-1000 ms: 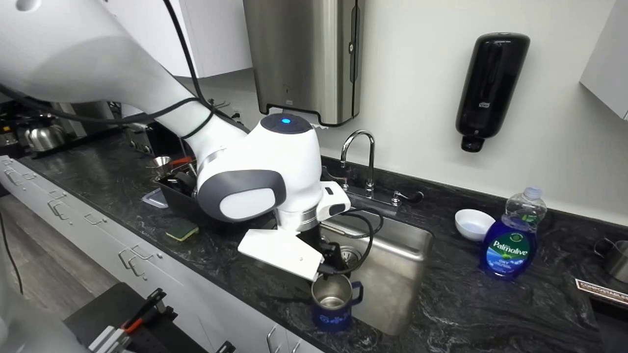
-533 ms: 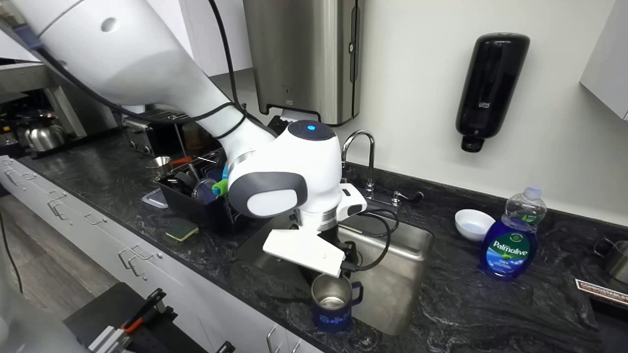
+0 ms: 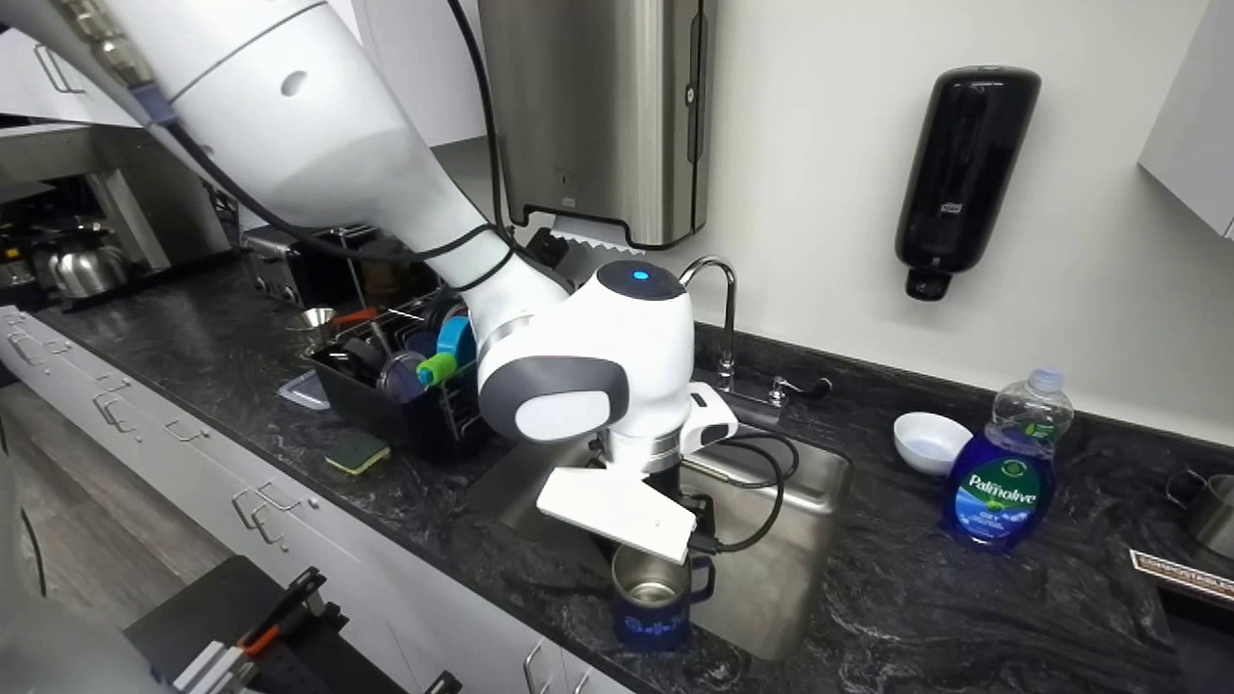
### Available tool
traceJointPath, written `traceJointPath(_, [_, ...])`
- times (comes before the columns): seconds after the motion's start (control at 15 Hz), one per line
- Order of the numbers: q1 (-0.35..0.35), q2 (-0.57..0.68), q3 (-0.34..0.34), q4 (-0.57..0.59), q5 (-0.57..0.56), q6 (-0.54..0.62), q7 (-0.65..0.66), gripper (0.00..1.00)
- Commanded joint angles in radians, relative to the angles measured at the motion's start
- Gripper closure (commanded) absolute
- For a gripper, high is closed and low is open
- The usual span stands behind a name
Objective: Pick up the dark blue cup from the edge of the countertop and put it in the sink.
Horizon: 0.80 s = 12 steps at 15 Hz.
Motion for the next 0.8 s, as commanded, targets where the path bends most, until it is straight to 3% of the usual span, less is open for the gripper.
traceJointPath(0.0, [-0.05, 0.008, 0.041, 0.013, -0.035, -0.039, 0.035, 0.0])
traceJointPath(0.73, [-0.051, -0.017, 0.072, -0.025, -0.065, -0.083, 0.098, 0.0])
